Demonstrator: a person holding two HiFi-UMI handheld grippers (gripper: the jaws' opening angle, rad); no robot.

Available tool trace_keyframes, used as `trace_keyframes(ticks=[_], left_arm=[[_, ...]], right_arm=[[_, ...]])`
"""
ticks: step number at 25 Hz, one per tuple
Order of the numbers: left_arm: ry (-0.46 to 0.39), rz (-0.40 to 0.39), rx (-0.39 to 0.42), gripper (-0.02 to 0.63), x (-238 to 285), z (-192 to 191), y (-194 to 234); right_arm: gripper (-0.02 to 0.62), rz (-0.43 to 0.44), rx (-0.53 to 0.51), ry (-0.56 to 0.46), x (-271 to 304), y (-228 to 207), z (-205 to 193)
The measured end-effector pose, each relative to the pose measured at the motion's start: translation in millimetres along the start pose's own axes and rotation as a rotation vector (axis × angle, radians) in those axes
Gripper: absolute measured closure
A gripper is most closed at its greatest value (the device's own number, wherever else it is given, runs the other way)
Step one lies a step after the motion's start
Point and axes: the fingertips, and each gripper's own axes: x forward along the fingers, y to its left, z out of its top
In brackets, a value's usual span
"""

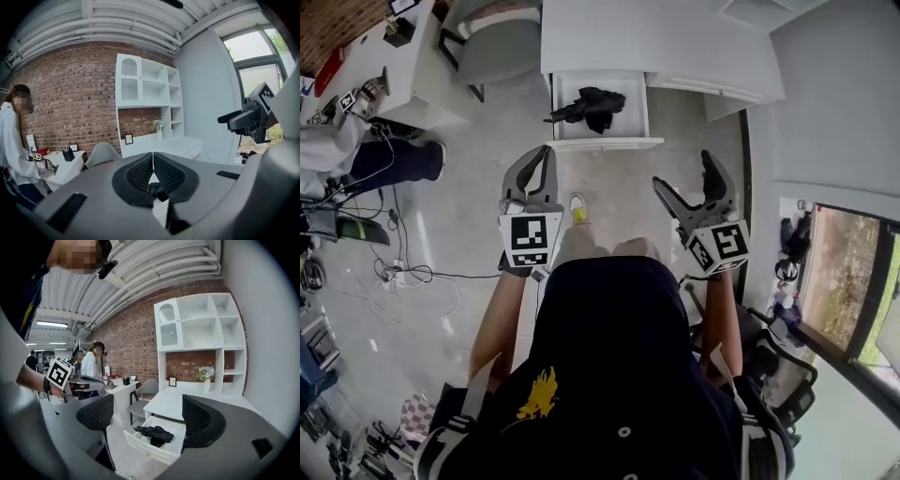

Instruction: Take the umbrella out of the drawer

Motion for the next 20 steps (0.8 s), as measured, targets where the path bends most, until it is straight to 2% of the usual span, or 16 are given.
trace_keyframes(ticks=[4,9,16,20], left_arm=[[-0.001,0.002,-0.015,0.586,16,-2,21],[0.026,0.007,-0.031,0.586,31,-7,35],[0.041,0.078,-0.017,0.586,50,1,51],[0.057,0.099,-0.046,0.586,49,-3,48]], right_arm=[[0.118,-0.028,0.004,0.023,19,-11,1],[0.118,-0.003,-0.010,0.039,50,-18,8],[0.118,0.106,-0.060,0.058,100,-35,14],[0.118,0.145,-0.087,0.069,118,-44,17]])
